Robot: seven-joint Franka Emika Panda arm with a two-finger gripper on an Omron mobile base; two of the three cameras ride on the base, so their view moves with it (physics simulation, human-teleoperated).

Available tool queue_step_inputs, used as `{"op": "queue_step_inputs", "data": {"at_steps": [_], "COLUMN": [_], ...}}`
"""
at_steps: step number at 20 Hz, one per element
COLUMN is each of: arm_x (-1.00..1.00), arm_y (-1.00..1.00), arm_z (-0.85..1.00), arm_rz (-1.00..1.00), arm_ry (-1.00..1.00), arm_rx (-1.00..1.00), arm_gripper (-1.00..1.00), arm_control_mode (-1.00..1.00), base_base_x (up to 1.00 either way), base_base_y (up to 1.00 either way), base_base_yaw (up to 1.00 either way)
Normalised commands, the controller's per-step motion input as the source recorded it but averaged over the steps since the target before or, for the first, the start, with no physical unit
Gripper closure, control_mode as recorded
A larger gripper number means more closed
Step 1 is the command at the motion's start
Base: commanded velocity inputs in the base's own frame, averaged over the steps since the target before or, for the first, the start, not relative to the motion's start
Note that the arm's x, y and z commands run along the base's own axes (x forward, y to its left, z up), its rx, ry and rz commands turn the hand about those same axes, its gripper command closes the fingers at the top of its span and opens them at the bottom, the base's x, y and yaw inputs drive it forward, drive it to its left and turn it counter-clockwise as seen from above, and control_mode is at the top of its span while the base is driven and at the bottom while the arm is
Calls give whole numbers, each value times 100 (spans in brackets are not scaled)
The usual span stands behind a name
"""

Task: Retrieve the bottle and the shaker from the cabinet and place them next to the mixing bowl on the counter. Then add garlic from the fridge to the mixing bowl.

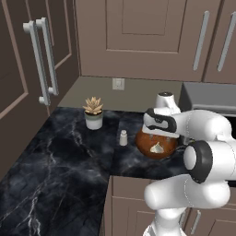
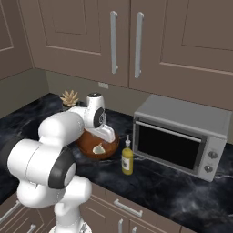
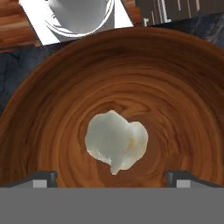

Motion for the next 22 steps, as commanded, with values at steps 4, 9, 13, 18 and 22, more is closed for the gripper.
{"op": "queue_step_inputs", "data": {"at_steps": [4,9,13,18,22], "arm_x": [-58,-99,-100,-100,-100], "arm_y": [17,25,22,15,5], "arm_z": [43,33,49,37,16], "arm_rz": [-4,-1,0,-1,-1], "arm_ry": [1,0,0,1,2], "arm_rx": [0,0,0,0,0], "arm_gripper": [-100,-100,-100,-100,-100], "arm_control_mode": [-100,-100,-100,-100,-100], "base_base_x": [0,0,0,0,0], "base_base_y": [0,0,0,0,0], "base_base_yaw": [0,0,0,0,0]}}
